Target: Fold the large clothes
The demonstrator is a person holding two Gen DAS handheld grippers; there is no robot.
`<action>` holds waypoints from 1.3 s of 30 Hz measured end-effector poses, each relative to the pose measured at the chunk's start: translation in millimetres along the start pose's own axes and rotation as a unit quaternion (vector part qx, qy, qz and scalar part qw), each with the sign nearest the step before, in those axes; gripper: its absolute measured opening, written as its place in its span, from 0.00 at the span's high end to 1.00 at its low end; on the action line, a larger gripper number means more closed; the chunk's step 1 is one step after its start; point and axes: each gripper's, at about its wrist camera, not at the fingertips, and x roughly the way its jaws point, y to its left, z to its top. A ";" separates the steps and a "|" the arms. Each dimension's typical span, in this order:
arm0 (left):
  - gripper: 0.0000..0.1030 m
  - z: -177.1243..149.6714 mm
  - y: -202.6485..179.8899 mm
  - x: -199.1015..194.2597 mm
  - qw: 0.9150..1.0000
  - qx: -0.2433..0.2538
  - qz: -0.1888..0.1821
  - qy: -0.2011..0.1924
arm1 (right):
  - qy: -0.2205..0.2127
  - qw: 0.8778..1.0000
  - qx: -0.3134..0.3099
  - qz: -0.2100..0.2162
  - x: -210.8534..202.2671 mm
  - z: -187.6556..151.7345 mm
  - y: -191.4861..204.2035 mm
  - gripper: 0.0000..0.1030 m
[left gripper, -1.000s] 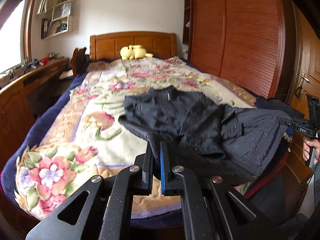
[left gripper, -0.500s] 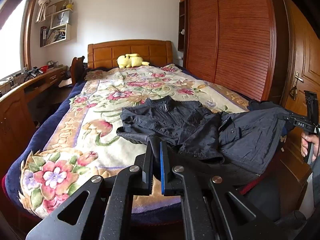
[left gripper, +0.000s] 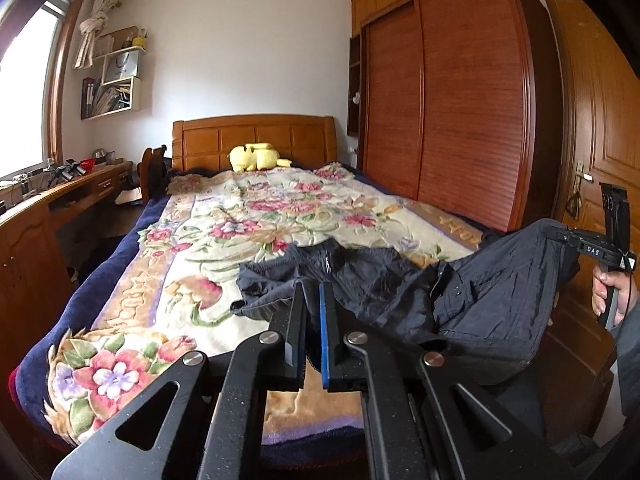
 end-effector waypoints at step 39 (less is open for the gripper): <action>0.87 95.7 137.1 423.4 0.987 -0.016 0.102 0.122 | 0.135 0.981 0.048 -0.128 567.6 94.0 -132.6 0.62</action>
